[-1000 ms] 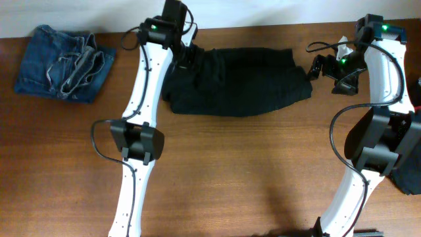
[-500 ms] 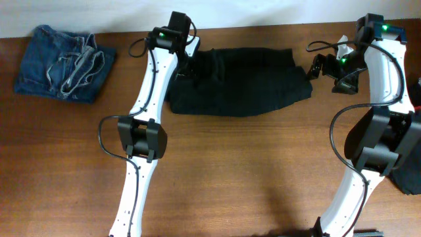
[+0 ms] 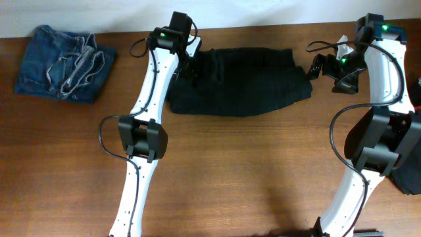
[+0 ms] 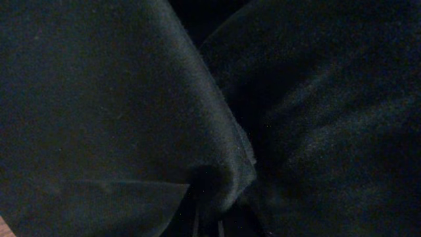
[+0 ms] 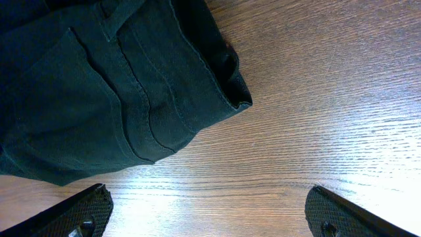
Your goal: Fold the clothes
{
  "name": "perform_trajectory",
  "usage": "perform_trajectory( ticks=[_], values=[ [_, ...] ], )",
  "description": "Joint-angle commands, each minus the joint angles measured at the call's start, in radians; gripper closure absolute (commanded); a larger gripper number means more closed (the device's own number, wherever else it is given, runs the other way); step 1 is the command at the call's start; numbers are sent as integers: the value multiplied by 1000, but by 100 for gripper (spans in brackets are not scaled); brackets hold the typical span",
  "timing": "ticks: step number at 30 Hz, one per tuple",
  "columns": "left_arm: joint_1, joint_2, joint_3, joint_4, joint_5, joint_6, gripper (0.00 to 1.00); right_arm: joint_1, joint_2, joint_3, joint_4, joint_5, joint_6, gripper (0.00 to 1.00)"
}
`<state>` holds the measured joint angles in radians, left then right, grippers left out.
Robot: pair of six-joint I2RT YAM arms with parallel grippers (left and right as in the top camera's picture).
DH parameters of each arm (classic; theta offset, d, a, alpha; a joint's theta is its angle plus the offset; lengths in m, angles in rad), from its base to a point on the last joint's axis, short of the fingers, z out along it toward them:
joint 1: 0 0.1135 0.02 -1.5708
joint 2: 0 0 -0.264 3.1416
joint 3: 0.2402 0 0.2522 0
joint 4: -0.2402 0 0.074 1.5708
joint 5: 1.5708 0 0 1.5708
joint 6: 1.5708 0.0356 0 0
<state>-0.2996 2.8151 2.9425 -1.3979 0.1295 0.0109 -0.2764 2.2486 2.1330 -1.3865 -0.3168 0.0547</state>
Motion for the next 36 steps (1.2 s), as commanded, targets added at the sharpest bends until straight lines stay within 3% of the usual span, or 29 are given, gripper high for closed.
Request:
perform_trajectory(
  ticks=[1, 11, 23, 36],
  values=[
    [6, 18, 2, -10, 1, 5, 99, -5, 2, -5, 3, -13, -15, 1],
    [-29, -94, 8, -120, 5, 0, 99, -5, 2, -5, 14, -13, -15, 1],
    [-40, -175, 8, -140, 5, 0, 99, -5, 2, -5, 10, -13, -18, 1],
    [-73, -192, 8, -244, 66, -26, 99, -5, 2, -5, 10, -13, -18, 1]
  ],
)
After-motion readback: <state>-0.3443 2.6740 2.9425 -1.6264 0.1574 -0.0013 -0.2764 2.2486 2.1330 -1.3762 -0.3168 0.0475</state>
